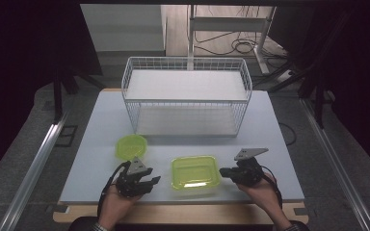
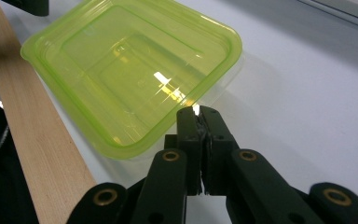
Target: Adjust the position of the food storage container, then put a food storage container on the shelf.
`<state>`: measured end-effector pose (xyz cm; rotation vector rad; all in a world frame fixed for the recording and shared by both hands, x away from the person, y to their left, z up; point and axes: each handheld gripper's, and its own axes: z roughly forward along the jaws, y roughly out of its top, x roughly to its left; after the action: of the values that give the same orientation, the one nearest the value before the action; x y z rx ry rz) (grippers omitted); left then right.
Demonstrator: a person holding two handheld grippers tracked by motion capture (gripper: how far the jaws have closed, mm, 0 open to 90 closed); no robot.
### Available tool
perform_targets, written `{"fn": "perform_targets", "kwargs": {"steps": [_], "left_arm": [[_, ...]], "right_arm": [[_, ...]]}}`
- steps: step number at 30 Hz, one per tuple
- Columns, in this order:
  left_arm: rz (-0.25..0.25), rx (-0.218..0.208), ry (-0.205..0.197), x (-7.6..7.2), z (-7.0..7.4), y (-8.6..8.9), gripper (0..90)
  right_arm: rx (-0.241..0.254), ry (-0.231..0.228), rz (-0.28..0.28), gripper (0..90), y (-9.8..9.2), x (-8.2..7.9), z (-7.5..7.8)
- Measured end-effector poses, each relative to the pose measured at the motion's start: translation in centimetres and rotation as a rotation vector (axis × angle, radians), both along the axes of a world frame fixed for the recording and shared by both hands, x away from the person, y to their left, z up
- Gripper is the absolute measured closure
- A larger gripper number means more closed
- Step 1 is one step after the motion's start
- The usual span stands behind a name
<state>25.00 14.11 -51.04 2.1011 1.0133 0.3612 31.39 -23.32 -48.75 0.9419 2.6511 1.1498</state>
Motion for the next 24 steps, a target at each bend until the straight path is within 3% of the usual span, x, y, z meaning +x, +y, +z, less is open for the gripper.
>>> {"fn": "perform_targets", "kwargs": {"steps": [1, 4, 5, 7, 8, 10, 12, 13, 17, 24], "left_arm": [[0.004, 0.008, -0.010, -0.2, -0.1, 0.2, 44.4], [-0.008, 0.001, -0.019, -0.5, -0.2, 0.4, 34.9], [-0.026, -0.025, -0.020, -0.7, -0.2, 0.6, 23.1], [-0.032, -0.037, -0.018, -0.7, -0.2, 0.6, 18.4], [-0.031, -0.034, -0.017, -0.9, -0.3, 0.7, 12.3], [-0.035, -0.024, -0.019, -1.0, -0.4, 0.7, 10.5], [-0.031, -0.011, -0.027, -1.2, -0.6, 0.9, 6.9], [-0.031, -0.011, -0.027, -1.2, -0.6, 0.9, 6.3], [-0.015, -0.019, -0.049, -1.3, -0.7, 1.3, 5.0], [-0.013, -0.008, -0.068, -1.3, -0.8, 1.2, 4.4]], "right_arm": [[0.002, -0.009, -0.010, 83.3, -0.2, -0.1, 0.0], [-0.005, -0.024, -0.035, 78.5, -0.6, -0.2, 0.1], [-0.004, -0.048, -0.053, 69.6, -1.2, -0.5, 0.3], [0.003, -0.050, -0.055, 64.6, -1.4, -0.5, 0.4], [0.015, -0.052, -0.067, 50.9, -1.9, -0.7, 0.4], [0.015, -0.061, -0.072, 47.6, -2.1, -0.8, 0.4], [0.009, -0.066, -0.089, 32.7, -2.5, -0.9, -0.1], [0.009, -0.066, -0.089, 32.7, -2.5, -0.9, -0.1], [0.035, -0.080, -0.120, 19.0, -2.8, -0.7, -0.3], [0.043, -0.083, -0.113, 11.7, -2.7, -0.6, -0.8]]}}
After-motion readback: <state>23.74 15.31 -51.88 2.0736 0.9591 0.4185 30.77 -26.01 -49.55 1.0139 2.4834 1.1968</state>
